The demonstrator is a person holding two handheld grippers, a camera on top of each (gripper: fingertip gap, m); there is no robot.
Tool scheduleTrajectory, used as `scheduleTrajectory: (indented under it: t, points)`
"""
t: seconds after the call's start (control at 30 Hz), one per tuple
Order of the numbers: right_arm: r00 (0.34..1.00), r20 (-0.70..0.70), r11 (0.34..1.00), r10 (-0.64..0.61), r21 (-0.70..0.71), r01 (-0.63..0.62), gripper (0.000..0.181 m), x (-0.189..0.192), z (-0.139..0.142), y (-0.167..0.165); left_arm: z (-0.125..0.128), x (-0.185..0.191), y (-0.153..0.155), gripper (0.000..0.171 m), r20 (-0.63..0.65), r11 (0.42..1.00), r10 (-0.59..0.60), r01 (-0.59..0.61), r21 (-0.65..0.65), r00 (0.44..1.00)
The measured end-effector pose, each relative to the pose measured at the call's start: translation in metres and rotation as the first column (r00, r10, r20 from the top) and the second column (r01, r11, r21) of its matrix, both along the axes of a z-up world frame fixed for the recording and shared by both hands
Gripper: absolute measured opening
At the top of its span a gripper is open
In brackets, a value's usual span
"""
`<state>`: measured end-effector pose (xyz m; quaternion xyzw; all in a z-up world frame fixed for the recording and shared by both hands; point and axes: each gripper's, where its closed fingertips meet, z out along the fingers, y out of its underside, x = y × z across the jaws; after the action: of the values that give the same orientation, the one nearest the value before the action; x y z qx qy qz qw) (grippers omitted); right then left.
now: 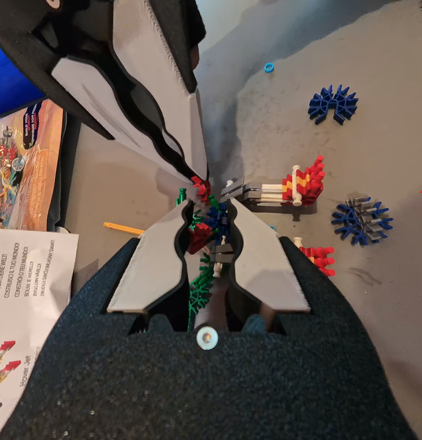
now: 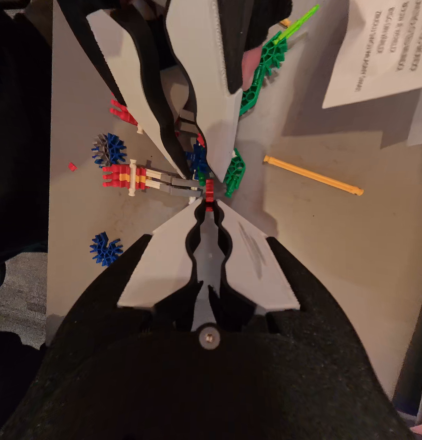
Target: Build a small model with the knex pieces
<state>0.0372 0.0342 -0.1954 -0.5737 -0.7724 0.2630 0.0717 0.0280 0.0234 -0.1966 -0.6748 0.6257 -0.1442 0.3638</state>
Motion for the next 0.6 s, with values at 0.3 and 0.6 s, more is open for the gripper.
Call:
scheduleTrajectory:
  t: [0.3,0.6]
  points:
    - [0.997,0.041,0.997,0.069,0.036,-0.07,0.005,0.0,0.006,-0.008,0.0,0.005,-0.003,0.023,0.023,1.0,-0.021,0.021,-0.021,1.0]
    - [0.985,0.135,0.984,0.106,0.127,-0.123,0.006,0.002,0.011,-0.014,0.003,0.014,-0.006,0.012,0.05,0.999,-0.045,0.045,0.001,0.998]
